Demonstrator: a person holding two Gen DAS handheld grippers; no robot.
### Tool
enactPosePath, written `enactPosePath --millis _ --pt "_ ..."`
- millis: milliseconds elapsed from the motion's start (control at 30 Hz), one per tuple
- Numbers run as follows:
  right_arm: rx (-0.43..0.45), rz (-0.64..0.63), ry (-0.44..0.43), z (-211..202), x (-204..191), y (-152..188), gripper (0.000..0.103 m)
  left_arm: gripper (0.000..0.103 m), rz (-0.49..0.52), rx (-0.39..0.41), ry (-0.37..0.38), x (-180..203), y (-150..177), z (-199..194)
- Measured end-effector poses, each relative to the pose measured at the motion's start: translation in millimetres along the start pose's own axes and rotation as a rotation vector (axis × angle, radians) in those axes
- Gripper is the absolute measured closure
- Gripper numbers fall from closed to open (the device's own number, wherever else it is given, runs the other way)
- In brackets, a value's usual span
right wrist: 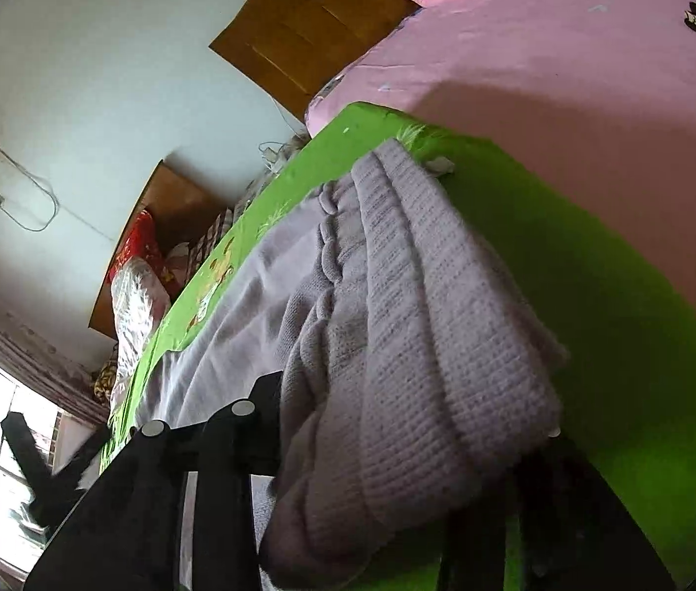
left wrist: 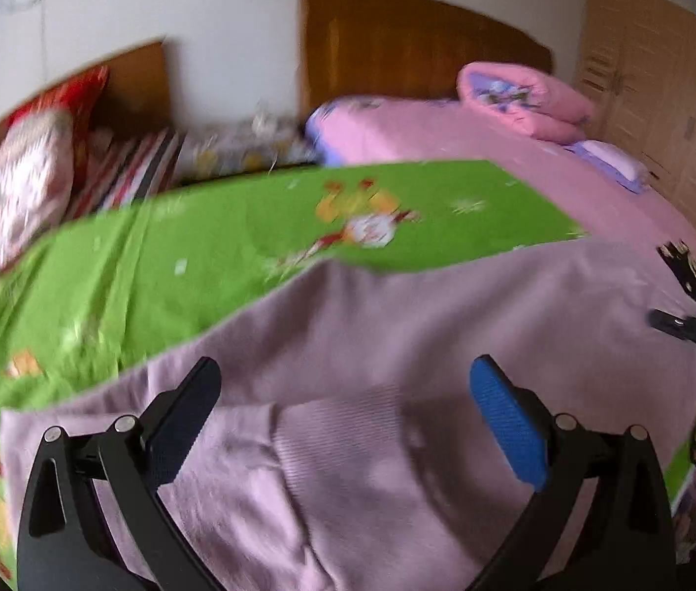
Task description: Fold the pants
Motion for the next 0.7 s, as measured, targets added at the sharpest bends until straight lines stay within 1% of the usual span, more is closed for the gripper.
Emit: enactPosePath --millis 67,100,167,233,300,367,433,533,567,600,633,667,700 --pt "0.008 0.0 0.021 0.2 2.6 -0.5 0.066 0.002 0.067 -0.012 -0.06 7.5 1.9 7.1" --pt "0.009 0.01 0.03 -0.4 5.5 -1.1 0.066 0.002 0.083 -0.023 -0.071 7.5 4.9 13.8" --pt "-0.002 0.031 0.036 -3.3 11.0 1.2 0.066 0.002 0.079 -0.113 -0.077 1.1 20.0 44.8" --pt "-0.005 0.013 0.061 -5.8 9.8 0.5 0.065 0.002 0.04 -0.186 -0.039 -5.9 27.4 62.8" --pt "0.002 -0.002 0.085 -8.7 8.8 1.6 0.067 0.002 0.026 -0.161 -0.028 -9.5 22.2 60.7" --pt "0.017 0.019 0.087 -12.9 12.7 2.9 0.07 0.001 0.044 -0.193 -0.031 -8.3 24.4 68.0" --pt "0.033 0.02 0.098 -16.8 16.6 3.4 0.071 0.001 0.043 -0.196 -0.035 -8.5 23.7 68.3" --pt "0.015 0.006 0.12 -17.2 17.0 3.4 0.071 0.001 0.041 -0.198 -0.036 -8.3 23.6 68.5" --pt "0.006 -0.007 0.141 -18.9 16.6 3.0 0.069 0.001 0.038 -0.2 -0.035 -8.6 23.6 68.8" --pt "-0.011 -0.02 0.166 -22.3 15.9 1.3 0.066 0.001 0.037 -0.201 -0.033 -8.3 23.6 69.9" --pt "-0.032 -0.019 0.17 -24.4 15.5 0.5 0.057 0.001 0.035 -0.201 -0.031 -8.1 24.1 70.5" --pt "-0.034 -0.014 0.186 -29.5 15.0 -1.0 0.047 0.001 0.034 -0.201 -0.03 -8.2 24.3 70.4" --pt "0.006 -0.019 0.233 -40.7 11.8 -4.7 0.028 0.001 0.034 -0.202 -0.03 -7.8 24.7 70.4"
Point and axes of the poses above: each gripper's, at about its wrist camera, not at the fingertips, and z roughly the way its jaws point, x to its right, y to its underside, the point moved 4 cm from there along z, roughly the way its jaws point, and after that the axes turned 6 degrees about -y, right-handed, at the moved point
